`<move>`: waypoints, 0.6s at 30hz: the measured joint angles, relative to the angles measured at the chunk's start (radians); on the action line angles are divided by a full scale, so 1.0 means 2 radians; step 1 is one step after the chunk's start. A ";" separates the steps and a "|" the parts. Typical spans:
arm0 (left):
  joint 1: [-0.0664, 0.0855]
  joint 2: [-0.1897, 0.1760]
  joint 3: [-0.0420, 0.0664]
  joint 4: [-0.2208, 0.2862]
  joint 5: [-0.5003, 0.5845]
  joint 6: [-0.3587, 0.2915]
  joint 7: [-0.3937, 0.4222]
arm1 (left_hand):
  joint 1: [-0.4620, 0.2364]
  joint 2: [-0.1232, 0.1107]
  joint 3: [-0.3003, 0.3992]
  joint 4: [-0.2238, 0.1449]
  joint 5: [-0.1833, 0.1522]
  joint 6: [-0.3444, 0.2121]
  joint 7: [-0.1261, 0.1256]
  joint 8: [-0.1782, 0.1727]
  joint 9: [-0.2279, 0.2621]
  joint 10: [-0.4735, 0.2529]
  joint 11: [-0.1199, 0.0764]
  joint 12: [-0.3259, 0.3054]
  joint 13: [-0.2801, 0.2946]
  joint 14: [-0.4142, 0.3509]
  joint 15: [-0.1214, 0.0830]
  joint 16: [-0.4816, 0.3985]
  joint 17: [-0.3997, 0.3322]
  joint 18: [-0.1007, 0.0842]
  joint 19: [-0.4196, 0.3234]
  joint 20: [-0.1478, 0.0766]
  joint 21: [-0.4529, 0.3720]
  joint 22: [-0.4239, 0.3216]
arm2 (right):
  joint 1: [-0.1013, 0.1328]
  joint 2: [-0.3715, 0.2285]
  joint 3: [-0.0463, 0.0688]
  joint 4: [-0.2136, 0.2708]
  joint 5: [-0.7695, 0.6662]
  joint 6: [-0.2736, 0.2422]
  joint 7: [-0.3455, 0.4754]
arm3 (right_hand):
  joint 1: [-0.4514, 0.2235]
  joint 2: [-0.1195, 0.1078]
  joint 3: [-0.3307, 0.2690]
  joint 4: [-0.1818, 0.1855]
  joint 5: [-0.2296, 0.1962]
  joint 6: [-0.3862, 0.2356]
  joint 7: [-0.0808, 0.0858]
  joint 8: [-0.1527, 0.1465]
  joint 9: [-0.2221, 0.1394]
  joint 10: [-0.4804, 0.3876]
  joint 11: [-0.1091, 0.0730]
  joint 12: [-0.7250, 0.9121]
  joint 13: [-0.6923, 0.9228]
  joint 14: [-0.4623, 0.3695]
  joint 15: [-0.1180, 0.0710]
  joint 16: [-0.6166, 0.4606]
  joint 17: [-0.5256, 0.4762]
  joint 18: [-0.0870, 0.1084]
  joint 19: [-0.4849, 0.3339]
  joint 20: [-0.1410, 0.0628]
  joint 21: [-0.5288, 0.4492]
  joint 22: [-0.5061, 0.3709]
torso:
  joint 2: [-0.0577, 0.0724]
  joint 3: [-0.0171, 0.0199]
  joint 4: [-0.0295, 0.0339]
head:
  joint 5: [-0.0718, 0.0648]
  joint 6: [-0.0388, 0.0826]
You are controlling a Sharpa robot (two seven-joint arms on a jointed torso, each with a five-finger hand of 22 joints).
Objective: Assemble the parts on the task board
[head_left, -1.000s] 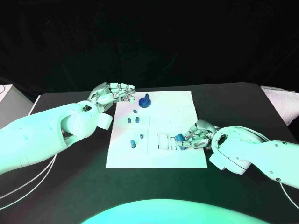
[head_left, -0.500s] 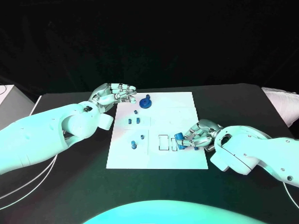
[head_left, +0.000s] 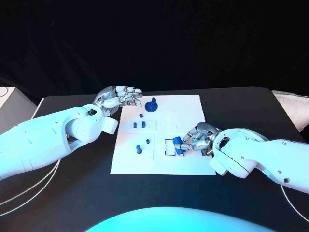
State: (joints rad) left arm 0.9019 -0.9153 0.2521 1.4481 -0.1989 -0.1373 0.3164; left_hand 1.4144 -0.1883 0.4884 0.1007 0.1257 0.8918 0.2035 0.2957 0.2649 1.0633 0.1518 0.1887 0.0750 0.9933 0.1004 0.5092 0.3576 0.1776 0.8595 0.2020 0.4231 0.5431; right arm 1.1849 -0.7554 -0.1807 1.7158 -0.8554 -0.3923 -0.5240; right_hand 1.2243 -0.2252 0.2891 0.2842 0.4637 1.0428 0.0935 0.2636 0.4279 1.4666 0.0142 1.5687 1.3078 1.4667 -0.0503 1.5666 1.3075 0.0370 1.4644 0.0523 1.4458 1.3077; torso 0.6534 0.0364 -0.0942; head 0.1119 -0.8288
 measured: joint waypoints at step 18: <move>0.000 0.000 0.000 0.000 0.000 0.001 0.000 | 0.000 0.000 0.000 0.000 0.000 0.000 0.000 0.000 0.000 0.000 0.000 0.000 0.000 0.000 0.000 0.000 0.001 0.000 0.000 0.000 -0.002 0.000 | -0.002 0.034 -0.001 -0.027 -0.036 0.006 -0.009 | -0.015 0.003 -0.003 0.003 -0.028 0.002 -0.002 0.002 0.004 0.000 0.000 -0.002 0.000 0.000 0.000 0.000 0.000 0.000 0.000 0.000 -0.002 0.000 | 0.000 0.0011 -0.0001 | 0.002 -0.004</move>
State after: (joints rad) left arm 0.9018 -0.9152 0.2521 1.4479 -0.1989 -0.1352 0.3158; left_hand 1.4144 -0.1883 0.4885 0.1007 0.1257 0.8918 0.2034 0.2957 0.2649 1.0633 0.1518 0.1887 0.0748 0.9933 0.1004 0.5092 0.3594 0.1776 0.8595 0.2020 0.4192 0.5423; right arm 1.1814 -0.6882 -0.1833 1.6627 -0.9265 -0.3799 -0.5421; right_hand 1.1944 -0.2187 0.2831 0.2903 0.4080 1.0460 0.0904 0.2679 0.4355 1.4665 0.0143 1.5644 1.3075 1.4666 -0.0503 1.5666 1.3074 0.0371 1.4643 0.0523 1.4421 1.3075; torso 0.6536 0.0385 -0.0944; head 0.1150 -0.8375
